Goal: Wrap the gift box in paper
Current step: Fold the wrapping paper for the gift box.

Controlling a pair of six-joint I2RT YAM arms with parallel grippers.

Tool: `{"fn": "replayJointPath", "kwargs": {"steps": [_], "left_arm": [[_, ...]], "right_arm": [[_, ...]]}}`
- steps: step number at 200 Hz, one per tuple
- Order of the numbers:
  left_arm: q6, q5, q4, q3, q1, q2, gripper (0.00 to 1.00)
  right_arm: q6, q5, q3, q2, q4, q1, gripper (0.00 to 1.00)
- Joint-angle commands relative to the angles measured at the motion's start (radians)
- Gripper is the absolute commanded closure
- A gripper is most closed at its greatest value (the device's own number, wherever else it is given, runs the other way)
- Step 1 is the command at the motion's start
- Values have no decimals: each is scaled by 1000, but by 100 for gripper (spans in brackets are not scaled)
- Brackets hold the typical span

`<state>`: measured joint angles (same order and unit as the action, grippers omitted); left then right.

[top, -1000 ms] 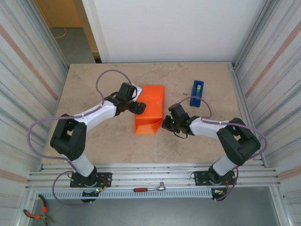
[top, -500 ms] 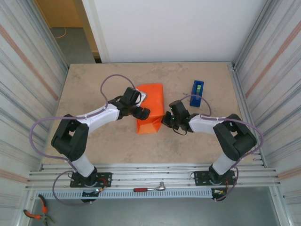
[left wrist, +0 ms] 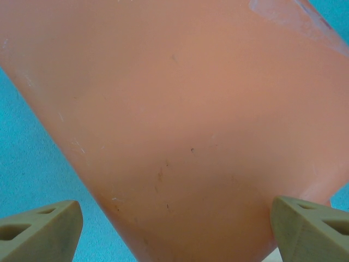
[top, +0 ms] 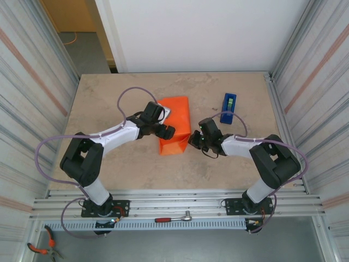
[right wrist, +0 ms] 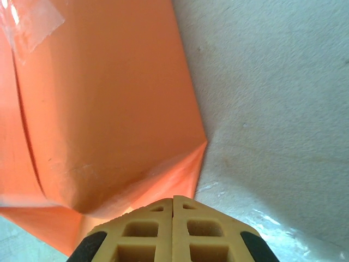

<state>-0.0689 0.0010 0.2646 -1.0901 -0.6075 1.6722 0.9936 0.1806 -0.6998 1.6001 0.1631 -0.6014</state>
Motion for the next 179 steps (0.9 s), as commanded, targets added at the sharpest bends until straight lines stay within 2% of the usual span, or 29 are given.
{"fn": "replayJointPath", "kwargs": {"steps": [1,71,179], "left_arm": [[-8,14,0,7,-9,16,11],[-2,15,1,7,-16,18,11],[-1,19,1,9,-28,27,11]], "right_arm": [[31,1,-8,16,42,-21,100],[69,-7,-69,120,92,-71,100],[132,-30,-6,179,160,-91,100]]}}
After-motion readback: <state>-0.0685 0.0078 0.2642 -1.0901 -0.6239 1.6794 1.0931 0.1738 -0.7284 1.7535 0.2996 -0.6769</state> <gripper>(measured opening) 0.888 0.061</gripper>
